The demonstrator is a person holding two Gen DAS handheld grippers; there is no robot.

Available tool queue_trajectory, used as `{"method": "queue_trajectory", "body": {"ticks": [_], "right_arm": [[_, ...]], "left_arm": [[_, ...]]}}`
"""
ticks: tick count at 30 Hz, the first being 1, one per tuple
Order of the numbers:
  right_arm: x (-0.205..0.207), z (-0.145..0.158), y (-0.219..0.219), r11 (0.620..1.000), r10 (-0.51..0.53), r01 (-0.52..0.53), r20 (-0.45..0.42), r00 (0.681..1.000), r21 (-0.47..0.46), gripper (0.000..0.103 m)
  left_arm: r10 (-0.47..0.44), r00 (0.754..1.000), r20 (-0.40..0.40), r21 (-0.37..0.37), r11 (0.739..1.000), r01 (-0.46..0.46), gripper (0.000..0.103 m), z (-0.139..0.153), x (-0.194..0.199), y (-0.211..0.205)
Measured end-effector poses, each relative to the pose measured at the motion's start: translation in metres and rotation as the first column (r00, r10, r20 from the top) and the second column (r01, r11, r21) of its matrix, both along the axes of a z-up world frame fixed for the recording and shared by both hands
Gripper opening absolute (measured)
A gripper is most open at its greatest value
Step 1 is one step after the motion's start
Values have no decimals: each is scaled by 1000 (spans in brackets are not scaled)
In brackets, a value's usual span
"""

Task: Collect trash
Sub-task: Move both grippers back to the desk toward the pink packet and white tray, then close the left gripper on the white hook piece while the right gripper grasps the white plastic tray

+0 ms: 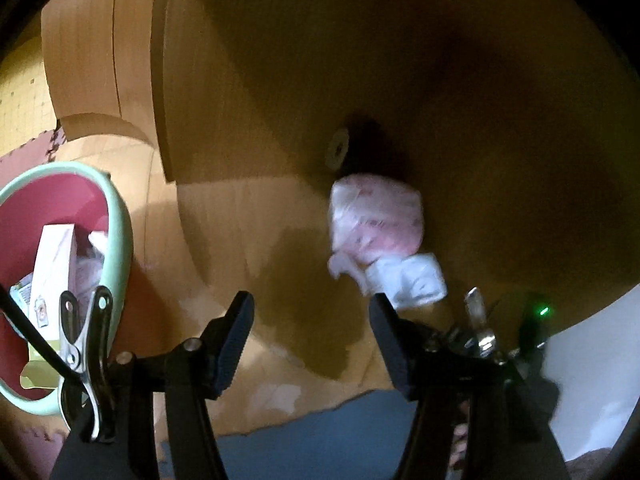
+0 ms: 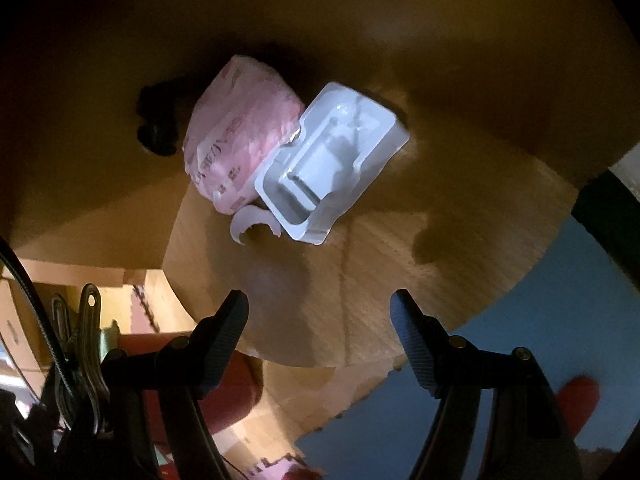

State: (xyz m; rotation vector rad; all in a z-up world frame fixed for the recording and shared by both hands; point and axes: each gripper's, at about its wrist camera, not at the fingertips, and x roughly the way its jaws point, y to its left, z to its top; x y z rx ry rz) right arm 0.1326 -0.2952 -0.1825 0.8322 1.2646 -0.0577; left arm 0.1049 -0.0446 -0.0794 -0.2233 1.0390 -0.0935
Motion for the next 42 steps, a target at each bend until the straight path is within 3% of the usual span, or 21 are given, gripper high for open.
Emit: {"method": "queue_trajectory", "body": {"ticks": [6,14,19,24,31,39,40,42], "right_arm": [[-5,-16,0,998,-45,46,-42,998,33,75],[-18,-33,-25,986,-143,151,-117,983,67,75],[-17,-36,-34,984,-154,163,-115,981,75,75],[-22,-41,-40,977,-176,191,-135,975,100,75],[-24,-42,-49,972,-195,210,-131,972,110,75],[-20,-41,-51,971,-194,208,-120,974,117,75],[-21,-42,-51,971,-196,210,-120,973,118,75],[-21,-43,-52,970,-196,211,-123,973,122,75]], "left_arm": [[-24,989,-144,29,999,29,63,-34,33,-13],[5,966,-260,52,999,9,63,-99,78,-53],[60,971,-231,60,997,-47,63,-122,97,-67],[31,985,-169,163,987,-3,63,-137,111,-88],[39,981,-191,137,990,-12,63,-158,120,-96],[43,988,-151,246,969,-5,66,-168,115,-114],[46,988,-146,252,968,-7,65,-169,114,-117],[58,989,-133,253,967,-23,52,-170,112,-120]]}}
